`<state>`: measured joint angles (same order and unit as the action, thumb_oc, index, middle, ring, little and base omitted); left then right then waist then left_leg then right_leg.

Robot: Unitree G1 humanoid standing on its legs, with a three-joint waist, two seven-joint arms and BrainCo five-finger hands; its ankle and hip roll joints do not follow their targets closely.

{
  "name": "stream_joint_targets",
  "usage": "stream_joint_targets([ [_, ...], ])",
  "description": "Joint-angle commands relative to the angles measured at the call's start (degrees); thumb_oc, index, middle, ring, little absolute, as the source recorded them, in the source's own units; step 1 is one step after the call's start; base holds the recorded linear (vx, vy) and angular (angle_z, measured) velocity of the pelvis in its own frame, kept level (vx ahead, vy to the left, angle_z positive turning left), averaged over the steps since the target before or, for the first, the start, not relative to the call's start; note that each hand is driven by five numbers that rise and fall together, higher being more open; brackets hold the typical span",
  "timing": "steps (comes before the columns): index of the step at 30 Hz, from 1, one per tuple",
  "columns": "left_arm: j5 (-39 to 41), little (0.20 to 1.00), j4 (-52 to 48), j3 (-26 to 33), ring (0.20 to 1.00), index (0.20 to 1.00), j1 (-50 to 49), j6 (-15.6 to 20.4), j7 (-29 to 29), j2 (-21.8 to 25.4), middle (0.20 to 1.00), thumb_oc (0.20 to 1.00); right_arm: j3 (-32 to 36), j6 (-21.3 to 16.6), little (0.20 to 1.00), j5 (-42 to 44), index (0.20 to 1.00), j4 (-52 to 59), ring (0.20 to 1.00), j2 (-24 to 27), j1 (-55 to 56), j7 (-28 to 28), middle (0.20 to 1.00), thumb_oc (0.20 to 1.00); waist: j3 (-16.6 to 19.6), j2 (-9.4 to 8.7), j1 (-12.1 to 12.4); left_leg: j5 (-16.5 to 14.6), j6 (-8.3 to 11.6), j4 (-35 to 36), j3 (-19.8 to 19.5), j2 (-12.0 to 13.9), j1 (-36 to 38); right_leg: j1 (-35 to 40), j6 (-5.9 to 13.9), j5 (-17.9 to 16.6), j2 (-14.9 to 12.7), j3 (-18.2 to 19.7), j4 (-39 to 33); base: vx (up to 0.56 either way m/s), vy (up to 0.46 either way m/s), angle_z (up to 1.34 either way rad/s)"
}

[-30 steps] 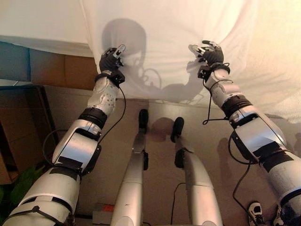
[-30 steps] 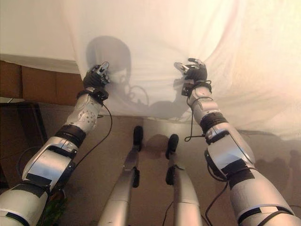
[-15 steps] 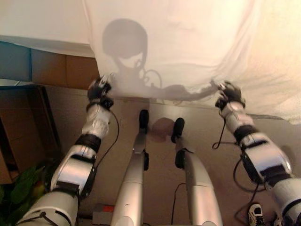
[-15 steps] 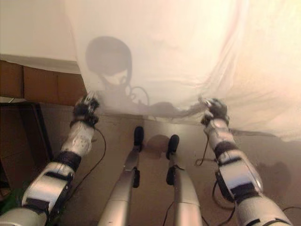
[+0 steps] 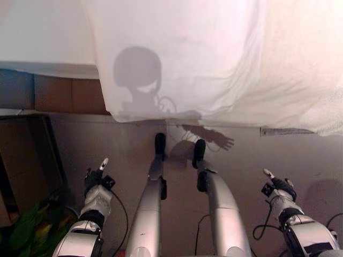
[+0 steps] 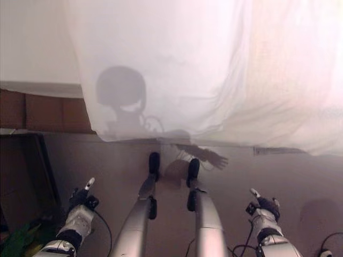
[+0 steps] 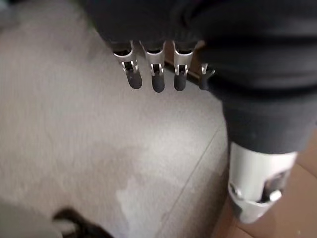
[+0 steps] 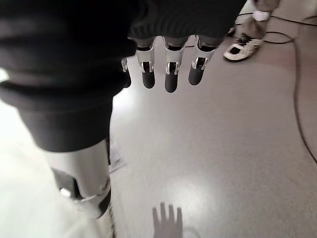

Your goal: Make the bed

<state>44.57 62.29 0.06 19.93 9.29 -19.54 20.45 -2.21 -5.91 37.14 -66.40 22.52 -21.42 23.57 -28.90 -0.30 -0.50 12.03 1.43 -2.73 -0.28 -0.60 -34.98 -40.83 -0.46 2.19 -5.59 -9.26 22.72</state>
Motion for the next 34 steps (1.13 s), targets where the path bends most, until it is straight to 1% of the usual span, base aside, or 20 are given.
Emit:
stream_joint_targets([
  [1,-11.35,1.000,1.35,0.09,1.000,1.000,-2.20,-0.32,0.31,0.50,1.000,1.000,-1.68,-0.94,1.000,-7.66,1.000,1.95,1.000,3.55,2.01,-0.83,1.000,1.000,-0.89,0.03,0.43,-11.96,-0.08,-8.92,0.93,-3.08,4.39,7.94,6.20,-0.73,-1.76,-1.23,-5.29,-0.05,0.007,-0.16],
  [2,-18.70,1.000,-0.71,-2.75,1.000,1.000,-4.96,-0.89,2.84,0.88,1.000,1.000,-3.02,-1.13,1.000,-11.48,1.000,5.28,1.000,4.35,4.65,-4.12,1.000,1.000,-0.89,0.15,0.13,-12.41,-0.33,-8.71,1.03,-3.15,10.21,13.33,6.19,-0.23,-1.37,-0.59,-4.99,-0.02,-0.006,-0.12],
  [3,-19.64,1.000,-1.05,-2.30,1.000,1.000,-6.76,-0.77,3.90,0.70,1.000,1.000,-3.05,-0.92,1.000,-13.15,1.000,6.23,1.000,4.43,5.93,-4.85,1.000,1.000,-0.89,0.31,0.14,-12.48,-0.42,-8.33,0.94,-3.20,13.15,16.00,6.16,0.05,-1.19,-0.52,-5.04,-0.01,-0.020,-0.14],
  [5,-22.39,1.000,-1.61,-3.70,1.000,1.000,-8.67,-0.58,6.59,-0.35,1.000,1.000,-4.59,-0.62,1.000,-16.97,1.000,6.99,1.000,4.02,7.28,-7.27,1.000,1.000,-0.89,0.89,0.11,-11.81,-0.19,-5.95,0.66,-3.06,19.35,22.07,6.31,-0.04,-0.94,-0.78,-6.77,0.00,-0.043,-0.18],
  [6,-22.39,1.000,-1.61,-3.70,1.000,1.000,-8.67,-0.58,6.59,-0.35,1.000,1.000,-4.59,-0.62,1.000,-16.97,1.000,6.99,1.000,4.02,7.28,-7.27,1.000,1.000,-0.89,0.89,0.11,-11.80,-0.19,-5.93,0.65,-3.05,19.36,22.08,6.31,-0.06,-0.93,-0.79,-6.80,0.03,-0.068,-0.15],
  [7,-24.57,1.000,-1.45,-4.17,1.000,1.000,-10.57,-0.62,8.32,-1.18,1.000,1.000,-5.12,-0.02,1.000,-18.74,1.000,6.41,1.000,3.04,9.21,-9.58,1.000,1.000,1.12,1.43,0.01,-11.15,-0.07,-3.19,0.36,-2.85,23.85,26.46,6.53,-0.01,-0.60,-1.06,-8.86,0.05,-0.043,-0.06],
  [8,-24.57,1.000,-1.45,-4.17,1.000,1.000,-10.58,-0.63,8.32,-1.19,1.000,1.000,-5.12,-0.02,1.000,-18.74,1.000,6.42,1.000,3.05,9.22,-9.58,1.000,1.000,1.25,1.46,0.00,-11.03,-0.07,-3.11,0.33,-2.83,23.72,26.38,6.53,-0.18,-0.57,-1.09,-9.05,0.11,-0.102,-0.06],
  [9,-29.82,1.000,-0.23,-6.43,1.000,1.000,-11.10,-1.28,10.00,-1.86,1.000,1.000,-6.89,0.94,1.000,-22.01,1.000,4.24,1.000,1.44,10.75,-11.84,1.000,1.000,5.43,1.74,-0.23,-10.33,0.18,-0.09,0.21,-2.33,26.82,29.82,6.79,-0.59,0.08,-1.25,-12.63,0.09,-0.079,-0.05],
  [10,-31.86,1.000,0.05,-6.98,1.000,1.000,-11.67,-1.53,10.43,-2.06,1.000,1.000,-7.23,1.57,1.000,-23.67,1.000,3.62,1.000,0.87,11.54,-12.24,1.000,1.000,7.21,1.78,-0.31,-10.15,0.28,1.00,0.21,-2.10,28.18,31.31,6.83,-0.70,0.39,-1.25,-14.25,0.11,-0.108,0.00],
  [11,-34.71,1.000,0.10,-8.67,1.000,1.000,-12.09,-1.32,10.96,-2.14,1.000,1.000,-9.29,1.97,1.000,-26.82,1.000,2.96,1.000,0.32,12.14,-13.11,1.000,1.000,8.76,1.61,-0.38,-10.08,0.41,2.15,0.42,-1.86,30.08,33.31,6.91,-0.94,0.92,-1.13,-16.04,0.05,-0.077,0.08],
  [12,-36.34,1.000,-0.10,-9.38,1.000,1.000,-12.05,-1.40,11.09,-2.34,1.000,1.000,-10.49,2.39,1.000,-29.07,1.000,2.04,1.000,-0.11,12.44,-13.72,1.000,1.000,10.43,1.48,-0.37,-10.07,0.50,2.55,0.51,-1.66,30.83,34.38,6.96,-1.34,1.17,-1.02,-17.32,0.03,-0.057,0.12],
  [13,-36.35,1.000,-0.11,-9.38,1.000,1.000,-12.07,-1.40,11.09,-2.34,1.000,1.000,-10.50,2.39,1.000,-29.08,1.000,2.04,1.000,-0.11,12.45,-13.72,1.000,1.000,10.39,1.49,-0.36,-10.07,0.50,2.59,0.51,-1.65,30.91,34.47,6.96,-1.37,1.19,-1.02,-17.39,0.06,-0.068,0.04],
  [14,-36.26,1.000,-0.02,-9.21,1.000,1.000,-13.13,-1.71,11.99,-3.23,1.000,1.000,-11.74,3.21,1.000,-32.04,1.000,1.46,1.000,-1.09,13.44,-14.37,1.000,1.000,13.29,1.12,-0.34,-10.22,0.67,3.62,0.81,-1.47,33.16,37.16,7.03,-2.18,1.89,-0.85,-20.43,0.09,-0.060,-0.09],
  [16,-40.16,1.000,1.79,-10.34,1.000,1.000,-13.58,-2.18,12.27,-3.93,1.000,1.000,-12.55,3.79,1.000,-34.36,1.000,0.18,1.000,-2.01,14.51,-14.95,1.000,1.000,15.86,0.83,-0.25,-10.44,0.86,4.99,1.33,-1.33,35.32,39.69,7.19,-2.98,2.51,-0.52,-23.38,0.10,-0.064,-0.17],
  [17,-42.47,1.000,2.19,-11.04,1.000,1.000,-13.52,-2.16,11.54,-4.13,1.000,1.000,-13.11,4.01,1.000,-35.52,1.000,-0.55,1.000,-2.55,14.83,-14.92,1.000,1.000,17.09,0.67,-0.30,-10.51,0.93,5.70,1.62,-1.23,36.26,40.59,7.27,-3.07,2.88,-0.41,-24.34,0.07,-0.046,-0.10],
  [20,-40.19,1.000,5.27,-8.52,1.000,1.000,-14.41,-3.66,10.79,-6.07,1.000,1.000,-12.37,4.71,1.000,-35.35,1.000,-2.52,1.000,-4.52,15.78,-14.86,1.000,1.000,19.47,0.30,-0.11,-10.04,1.05,7.50,1.58,-0.95,38.56,42.92,7.00,-2.67,3.57,-0.25,-24.84,0.06,-0.052,-0.03],
  [23,-39.31,1.000,8.95,-7.27,1.000,1.000,-14.93,-4.83,11.52,-7.33,1.000,1.000,-11.62,5.26,1.000,-34.78,1.000,-4.14,1.000,-5.58,16.09,-15.28,1.000,1.000,21.02,0.04,-0.17,-10.13,1.03,7.63,1.48,-0.73,39.59,44.22,6.53,-2.12,4.08,-0.11,-24.96,0.04,-0.037,0.02],
  [27,-41.08,1.000,10.77,-7.77,1.000,1.000,-15.81,-5.46,11.85,-8.02,1.000,1.000,-12.27,5.79,1.000,-35.59,1.000,-5.57,1.000,-6.13,15.95,-16.00,1.000,1.000,22.39,-0.19,0.26,-10.53,0.84,7.63,1.28,-0.78,40.77,45.65,6.29,-1.93,4.20,-0.37,-25.46,0.05,-0.029,0.07],
  [31,-44.83,1.000,10.29,-10.72,1.000,1.000,-16.33,-5.06,13.94,-7.91,1.000,1.000,-13.38,5.86,1.000,-36.63,1.000,-5.82,1.000,-5.90,15.59,-17.11,1.000,1.000,23.48,-0.27,0.70,-10.92,0.78,7.73,1.19,-0.77,41.54,46.81,6.35,-1.96,4.26,-0.69,-26.10,0.03,-0.024,0.07],
  [34,-45.70,1.000,10.10,-11.21,1.000,1.000,-16.76,-5.17,14.38,-7.62,1.000,1.000,-13.08,5.79,1.000,-36.33,1.000,-5.90,1.000,-5.74,15.50,-17.29,1.000,1.000,23.54,-0.25,0.76,-11.16,0.75,7.73,1.18,-0.74,41.98,47.38,6.37,-1.95,4.26,-0.80,-26.40,0.01,-0.005,0.03],
])
